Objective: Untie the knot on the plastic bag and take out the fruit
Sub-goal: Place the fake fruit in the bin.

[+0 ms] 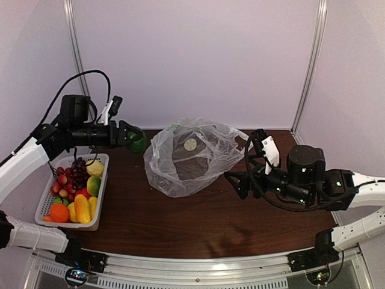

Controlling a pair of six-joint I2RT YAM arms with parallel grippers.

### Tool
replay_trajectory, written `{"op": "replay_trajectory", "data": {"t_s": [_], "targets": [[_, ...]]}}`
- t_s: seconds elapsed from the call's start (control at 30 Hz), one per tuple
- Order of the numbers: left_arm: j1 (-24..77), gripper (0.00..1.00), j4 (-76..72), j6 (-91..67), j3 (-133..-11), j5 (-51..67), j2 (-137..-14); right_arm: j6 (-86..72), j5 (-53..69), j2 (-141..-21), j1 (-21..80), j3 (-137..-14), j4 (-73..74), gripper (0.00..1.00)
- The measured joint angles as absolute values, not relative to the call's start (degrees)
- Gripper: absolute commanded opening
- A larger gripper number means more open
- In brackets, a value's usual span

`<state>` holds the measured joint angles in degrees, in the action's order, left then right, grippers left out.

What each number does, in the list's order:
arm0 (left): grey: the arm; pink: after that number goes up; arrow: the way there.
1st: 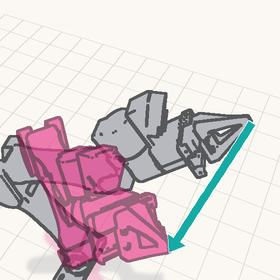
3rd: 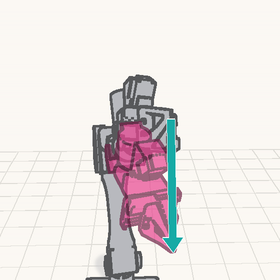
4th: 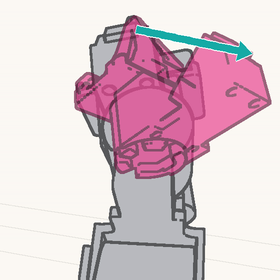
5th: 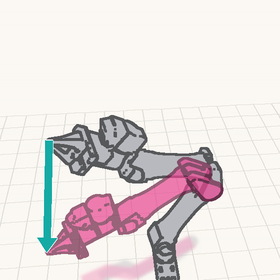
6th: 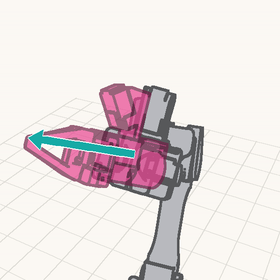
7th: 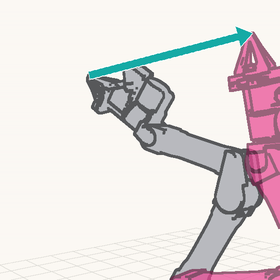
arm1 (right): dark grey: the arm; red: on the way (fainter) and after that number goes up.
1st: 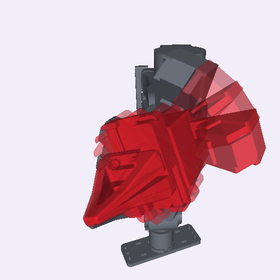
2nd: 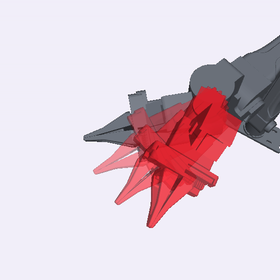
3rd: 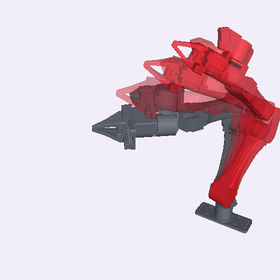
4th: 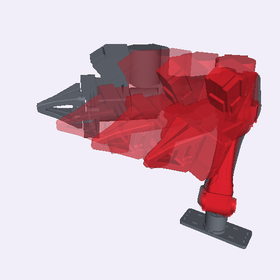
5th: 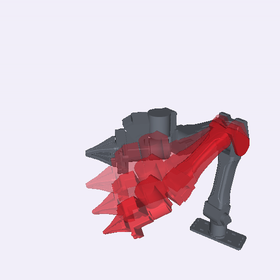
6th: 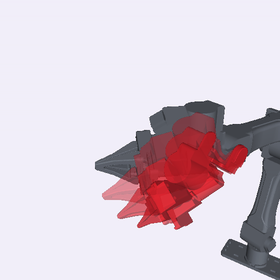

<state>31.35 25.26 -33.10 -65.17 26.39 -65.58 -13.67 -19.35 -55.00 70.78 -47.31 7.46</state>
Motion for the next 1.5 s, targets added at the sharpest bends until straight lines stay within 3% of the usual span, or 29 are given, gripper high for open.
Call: {"op": "replay_trajectory", "data": {"t_s": [0.2, 0.5, 0.67, 1.0, 1.37, 1.5], "targets": [[11.92, 0.37, 34.17, -26.79, -62.65, 26.37, -61.71, -16.69, -20.84, -54.37, 64.45, -45.10, 9.91, 1.00], [-11.05, 0.38, 36.14, -28.47, -46.59, 22.59, -53.36, -19.03, -20.80, -50.04, 57.23, -41.56, 12.38, 1.00], [-13.45, 0.37, 36.10, -34.50, -39.44, 16.56, -45.50, -19.62, -20.60, -47.48, 55.27, -40.12, 13.61, 1.00], [-13.47, 0.40, 39.09, -40.56, -38.89, -0.19, -38.63, -19.70, -19.86, -45.69, 53.25, -38.63, 14.11, 1.00], [-13.47, 0.65, 41.25, -41.06, -38.74, -5.41, -42.87, -19.90, -19.38, -45.69, 52.73, -38.61, 14.15, 1.00], [-13.47, 0.85, 41.25, -41.10, -38.65, -5.93, -43.55, -19.97, -19.35, -45.71, 52.58, -38.61, 14.22, 1.00]]}}
